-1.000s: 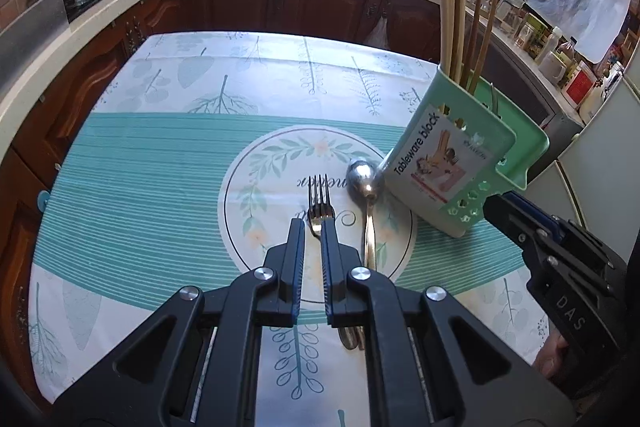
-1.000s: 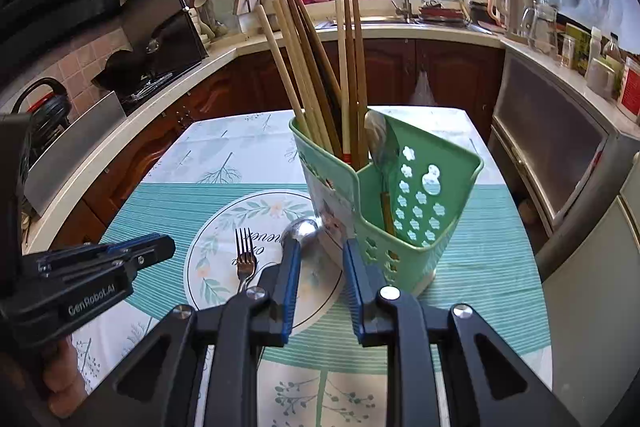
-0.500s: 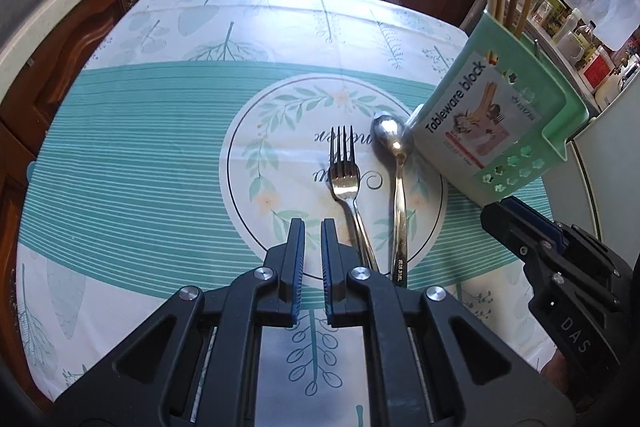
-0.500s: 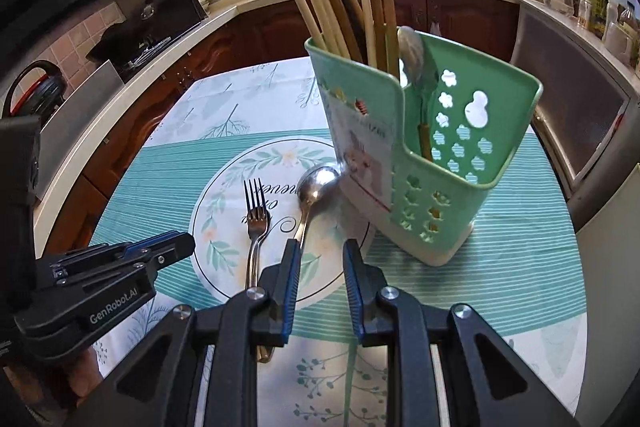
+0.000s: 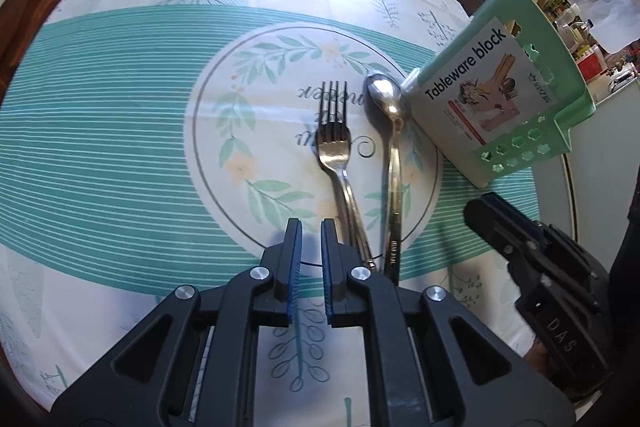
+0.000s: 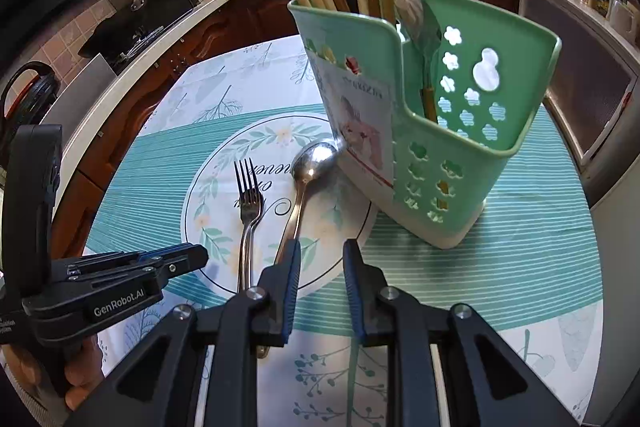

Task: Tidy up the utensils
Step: 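Grasp the silver fork handle with the left tool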

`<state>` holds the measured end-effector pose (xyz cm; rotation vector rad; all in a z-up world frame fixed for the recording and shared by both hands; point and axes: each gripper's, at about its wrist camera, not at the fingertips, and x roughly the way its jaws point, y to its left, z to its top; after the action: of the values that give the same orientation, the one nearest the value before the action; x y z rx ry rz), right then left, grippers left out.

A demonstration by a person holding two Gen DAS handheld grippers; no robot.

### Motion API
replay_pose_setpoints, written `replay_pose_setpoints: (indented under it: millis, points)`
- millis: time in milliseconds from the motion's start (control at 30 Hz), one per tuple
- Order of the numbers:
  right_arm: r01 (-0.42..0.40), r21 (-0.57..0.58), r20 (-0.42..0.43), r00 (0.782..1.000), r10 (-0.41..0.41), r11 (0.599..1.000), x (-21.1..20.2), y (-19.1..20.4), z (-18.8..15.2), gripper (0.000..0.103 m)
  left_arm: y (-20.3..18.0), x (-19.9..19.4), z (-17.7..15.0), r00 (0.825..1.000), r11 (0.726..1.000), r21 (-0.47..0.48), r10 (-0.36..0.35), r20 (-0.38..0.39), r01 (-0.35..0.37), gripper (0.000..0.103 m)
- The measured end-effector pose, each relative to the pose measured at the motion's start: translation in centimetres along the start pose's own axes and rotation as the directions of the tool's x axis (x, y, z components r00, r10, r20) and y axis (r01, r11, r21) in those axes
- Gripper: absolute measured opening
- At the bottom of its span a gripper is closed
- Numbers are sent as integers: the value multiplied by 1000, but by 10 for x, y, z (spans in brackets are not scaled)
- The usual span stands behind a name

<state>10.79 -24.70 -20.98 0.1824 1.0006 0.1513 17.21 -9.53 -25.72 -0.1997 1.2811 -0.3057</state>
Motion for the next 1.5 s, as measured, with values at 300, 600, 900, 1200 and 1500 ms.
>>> replay_pose_setpoints:
  millis: [300, 600, 900, 1200, 1500]
  points:
    - [-27, -7, -6, 1000, 27, 1000, 6, -1, -6, 22, -22, 25, 23, 998, 999, 37, -24, -63, 27, 6]
    - [-54, 4, 4, 999, 54, 999, 5, -7, -9, 22, -27, 34, 28, 997, 1000, 26, -10, -71, 12, 6]
    - [-65, -8, 14, 998, 65, 998, 3, -6, -10, 22, -8, 22, 27, 998, 1000, -9, -12, -61, 12, 6]
    - [-72, -22, 18, 997, 72, 997, 4, -4, -10, 22, -5, 21, 40, 998, 1000, -15, -2, -57, 1, 6]
    - [-72, -18, 18, 997, 72, 997, 5, -4, -11, 22, -20, 26, 31, 992, 996, 30, 86, -91, -83, 6]
